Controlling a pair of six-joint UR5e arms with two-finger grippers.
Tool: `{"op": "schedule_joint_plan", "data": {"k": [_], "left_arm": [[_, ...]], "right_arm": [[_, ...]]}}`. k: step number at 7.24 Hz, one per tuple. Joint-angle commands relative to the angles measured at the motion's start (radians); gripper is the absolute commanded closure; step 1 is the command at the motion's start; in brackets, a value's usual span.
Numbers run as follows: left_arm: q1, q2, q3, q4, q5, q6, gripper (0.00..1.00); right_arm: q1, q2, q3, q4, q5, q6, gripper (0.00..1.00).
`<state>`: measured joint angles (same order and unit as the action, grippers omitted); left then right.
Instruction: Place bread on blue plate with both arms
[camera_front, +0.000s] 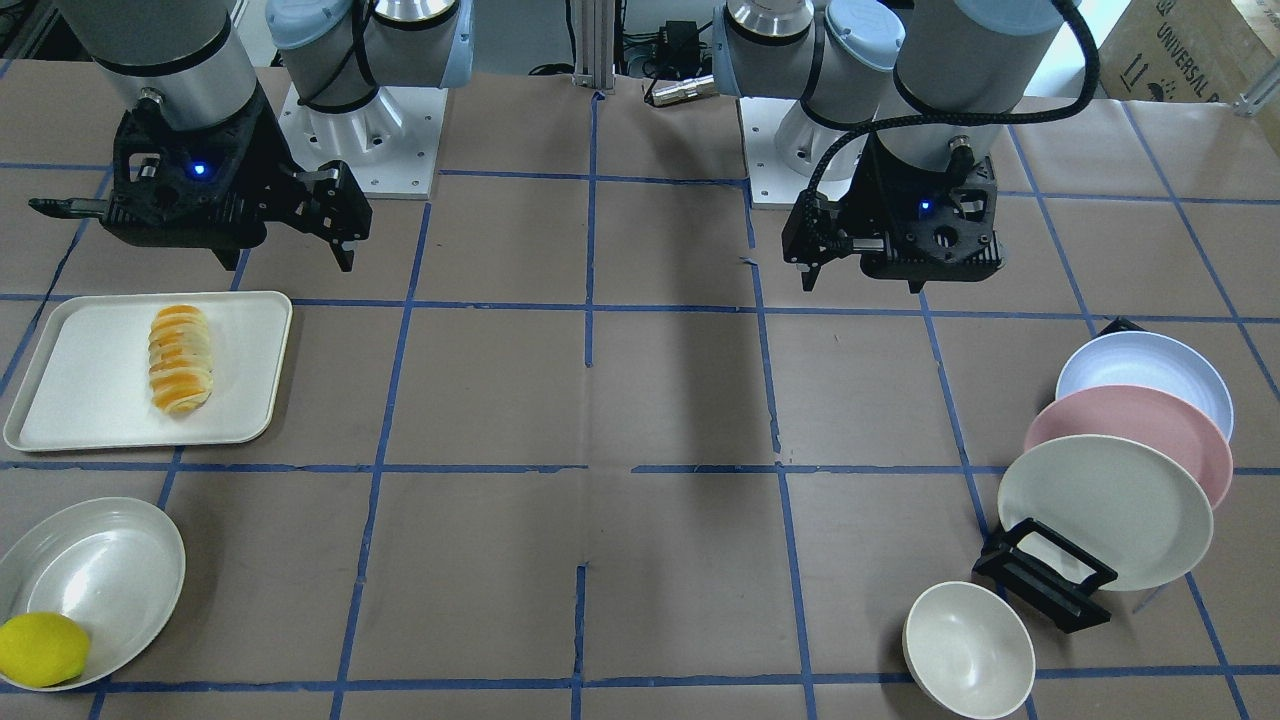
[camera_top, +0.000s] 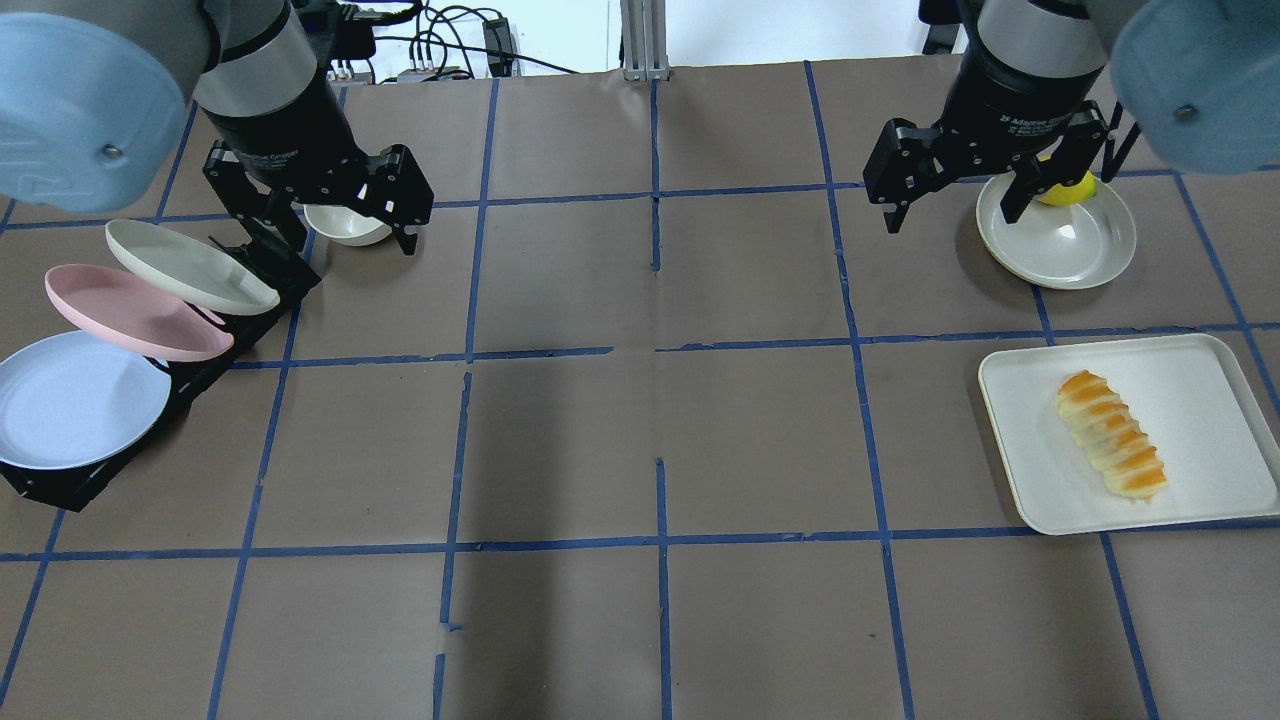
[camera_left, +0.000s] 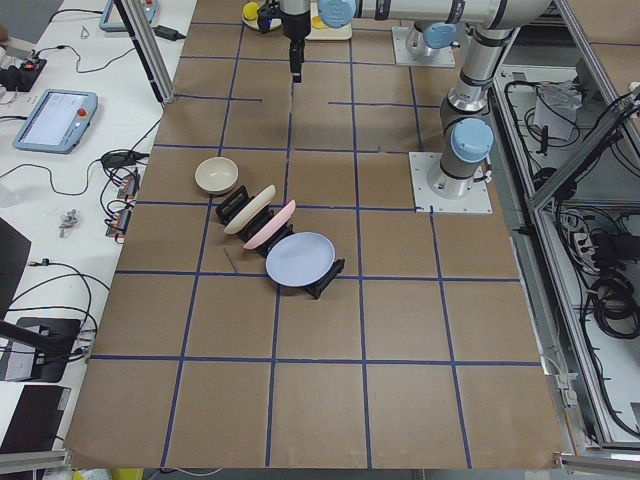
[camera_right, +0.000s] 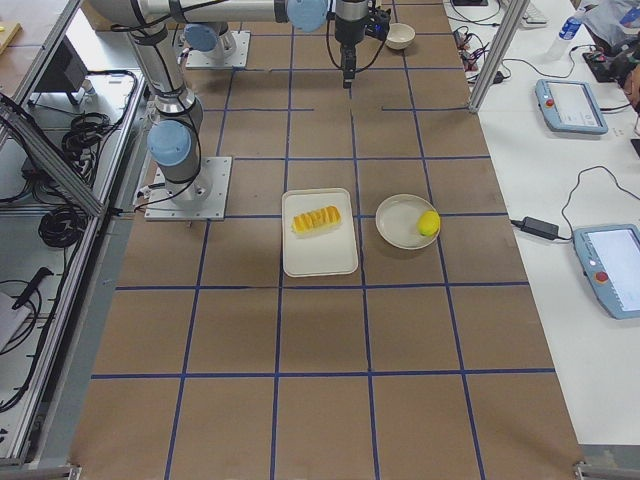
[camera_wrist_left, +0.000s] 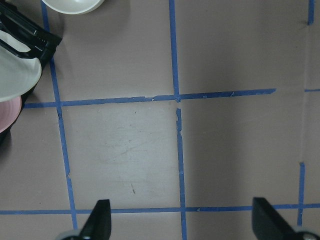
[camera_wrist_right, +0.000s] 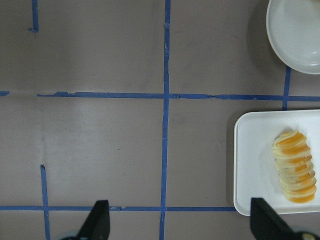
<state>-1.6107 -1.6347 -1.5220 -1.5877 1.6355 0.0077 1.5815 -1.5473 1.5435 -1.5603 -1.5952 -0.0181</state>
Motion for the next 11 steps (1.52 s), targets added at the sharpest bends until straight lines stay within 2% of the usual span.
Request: {"op": "schedule_joint_plan", "data": {"k": [1,2,3,4,7,9,11], "left_arm": [[0.001,0.003,-0.001,0.000,-0.002,0.002,0.00],[0.006,0.009,-0.003,0.000,0.000,0.015,0.00],[0.062,0.012,-0.003,0.000,0.001,0.061,0.00],[0.163,0.012,-0.001,0.000,0.000,0.203,0.00],[0.415,0.026,-0.007,-0.014,-0.003,0.531,0.00],[0.619,0.010,-0.009,-0.014,-0.041,0.755,0.00],[0.792,-0.025,-0.004,-0.006,-0.063,0.972,0.00]], "right_arm": [[-0.006,0.006,0.006,-0.003,0.000,-0.014,0.00],[-0.023,0.004,0.023,-0.010,-0.058,-0.186,0.00],[-0.053,-0.005,0.059,-0.061,-0.072,-0.277,0.01],[-0.090,-0.017,0.110,-0.087,-0.069,-0.325,0.02],[-0.248,-0.063,0.356,-0.330,-0.072,-0.593,0.03],[-0.384,-0.097,0.493,-0.415,-0.048,-0.686,0.03],[-0.429,-0.091,0.565,-0.486,-0.038,-0.715,0.02]]}}
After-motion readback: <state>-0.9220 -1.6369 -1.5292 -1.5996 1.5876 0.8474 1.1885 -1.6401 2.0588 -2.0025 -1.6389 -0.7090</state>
